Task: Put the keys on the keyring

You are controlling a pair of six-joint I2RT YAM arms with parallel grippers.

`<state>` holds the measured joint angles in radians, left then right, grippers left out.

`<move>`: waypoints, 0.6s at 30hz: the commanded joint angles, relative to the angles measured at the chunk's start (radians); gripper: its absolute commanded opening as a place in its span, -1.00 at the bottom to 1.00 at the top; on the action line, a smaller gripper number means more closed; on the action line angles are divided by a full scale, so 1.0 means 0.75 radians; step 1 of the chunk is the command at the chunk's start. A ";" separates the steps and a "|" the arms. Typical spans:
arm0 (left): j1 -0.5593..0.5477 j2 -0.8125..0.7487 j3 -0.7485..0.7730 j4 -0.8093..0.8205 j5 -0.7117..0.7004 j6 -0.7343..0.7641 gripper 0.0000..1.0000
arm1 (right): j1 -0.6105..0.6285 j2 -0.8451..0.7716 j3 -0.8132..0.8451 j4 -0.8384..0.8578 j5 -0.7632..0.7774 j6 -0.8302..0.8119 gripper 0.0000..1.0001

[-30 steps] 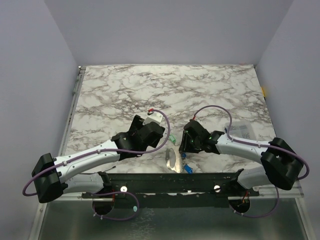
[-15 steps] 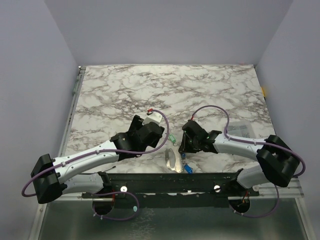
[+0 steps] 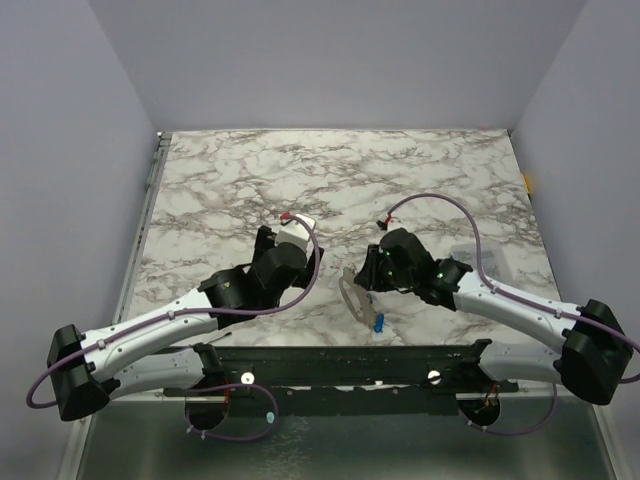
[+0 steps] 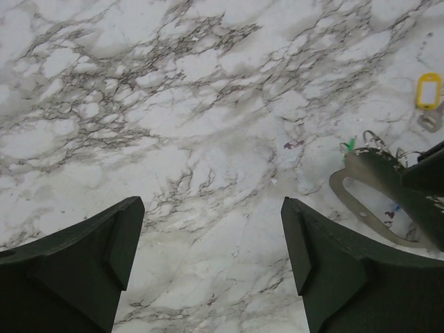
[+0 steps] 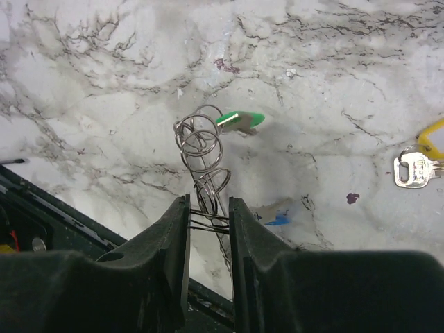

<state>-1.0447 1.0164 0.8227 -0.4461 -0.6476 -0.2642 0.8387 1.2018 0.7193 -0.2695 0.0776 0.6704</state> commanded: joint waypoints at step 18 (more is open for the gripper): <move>0.107 -0.337 -0.045 0.359 1.352 0.463 0.98 | 0.009 -0.420 0.097 -0.055 -0.618 -0.569 -0.54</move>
<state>-0.9730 0.7227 0.7181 -0.1593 0.0956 -0.0334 0.8387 0.9276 0.7483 -0.2867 -0.2653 0.3202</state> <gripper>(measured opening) 0.989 0.287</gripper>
